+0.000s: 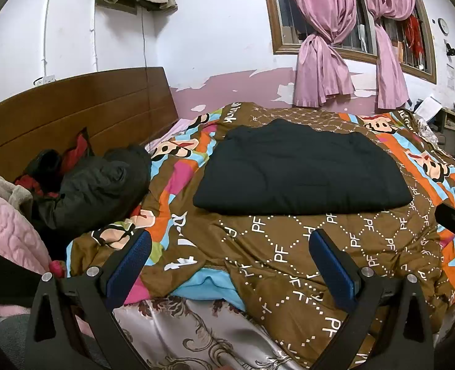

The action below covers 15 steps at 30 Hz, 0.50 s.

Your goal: Fold large clothes

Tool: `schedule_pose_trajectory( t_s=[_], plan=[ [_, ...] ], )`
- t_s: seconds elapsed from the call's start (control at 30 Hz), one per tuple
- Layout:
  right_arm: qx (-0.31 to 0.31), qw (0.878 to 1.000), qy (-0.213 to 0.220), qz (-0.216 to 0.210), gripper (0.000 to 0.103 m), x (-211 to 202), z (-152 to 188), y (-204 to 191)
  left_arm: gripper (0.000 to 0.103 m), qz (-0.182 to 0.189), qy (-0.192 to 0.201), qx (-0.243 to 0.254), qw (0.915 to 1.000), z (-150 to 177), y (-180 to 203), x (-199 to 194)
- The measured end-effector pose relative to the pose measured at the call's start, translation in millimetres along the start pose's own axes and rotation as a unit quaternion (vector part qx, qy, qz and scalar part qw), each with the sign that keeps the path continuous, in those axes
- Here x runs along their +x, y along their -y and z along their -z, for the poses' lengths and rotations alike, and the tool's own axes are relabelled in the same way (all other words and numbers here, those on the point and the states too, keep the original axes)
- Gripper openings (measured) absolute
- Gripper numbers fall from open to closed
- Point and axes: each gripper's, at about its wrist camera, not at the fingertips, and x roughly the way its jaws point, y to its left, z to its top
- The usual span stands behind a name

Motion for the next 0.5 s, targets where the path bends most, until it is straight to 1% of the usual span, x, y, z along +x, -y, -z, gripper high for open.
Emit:
schedule_pose_trajectory(
  t_s=[0.5],
  plan=[
    [0.0, 1.0, 0.0, 0.0, 0.103, -0.4, 0.7, 1.2, 0.1, -0.01, 0.0, 0.0, 1.0, 0.8, 2.6, -0.4]
  ],
)
